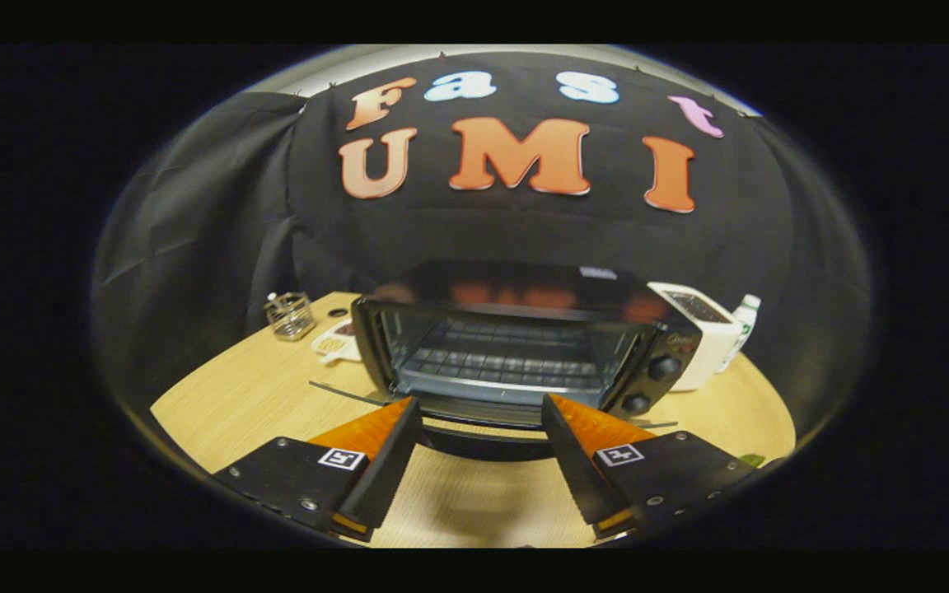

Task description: Open the toaster oven, put the food inside, and close the toaster oven door.

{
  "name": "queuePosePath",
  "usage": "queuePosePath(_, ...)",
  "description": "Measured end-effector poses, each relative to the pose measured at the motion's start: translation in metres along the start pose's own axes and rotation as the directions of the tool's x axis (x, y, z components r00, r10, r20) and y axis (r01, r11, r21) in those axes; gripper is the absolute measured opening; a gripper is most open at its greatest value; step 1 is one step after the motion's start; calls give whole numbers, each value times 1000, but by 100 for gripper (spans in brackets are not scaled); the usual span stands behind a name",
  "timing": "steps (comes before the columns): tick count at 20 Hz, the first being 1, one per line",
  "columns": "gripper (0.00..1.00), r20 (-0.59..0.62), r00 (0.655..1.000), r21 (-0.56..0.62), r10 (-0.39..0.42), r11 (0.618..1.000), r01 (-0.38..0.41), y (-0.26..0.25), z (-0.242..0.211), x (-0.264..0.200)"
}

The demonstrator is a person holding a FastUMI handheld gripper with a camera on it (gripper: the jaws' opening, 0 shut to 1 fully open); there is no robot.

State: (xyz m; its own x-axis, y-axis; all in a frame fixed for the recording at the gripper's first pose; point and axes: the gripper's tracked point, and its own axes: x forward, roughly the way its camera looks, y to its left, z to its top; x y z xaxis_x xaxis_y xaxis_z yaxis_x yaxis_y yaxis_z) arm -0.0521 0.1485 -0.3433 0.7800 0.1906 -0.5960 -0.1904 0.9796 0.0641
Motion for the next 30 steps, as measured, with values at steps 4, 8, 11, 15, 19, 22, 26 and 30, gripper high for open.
queuePosePath(4,87,-160,984,131,84,989,-63,9,-36,-1)
queuePosePath(8,86,-302,951,177,74,984,-20,8,-73,16)
queuePosePath(11,85,-364,929,190,67,982,3,5,-94,20)
queuePosePath(15,83,-368,926,170,83,985,-21,5,-93,15)
queuePosePath(19,83,-333,938,206,100,978,-31,-16,-73,-12)
queuePosePath(22,86,-288,955,189,72,982,-18,-53,-54,-36)
queuePosePath(26,88,-230,973,156,-6,987,43,-114,-34,-65)
queuePosePath(30,88,-238,965,74,-107,989,128,-178,-46,-80)
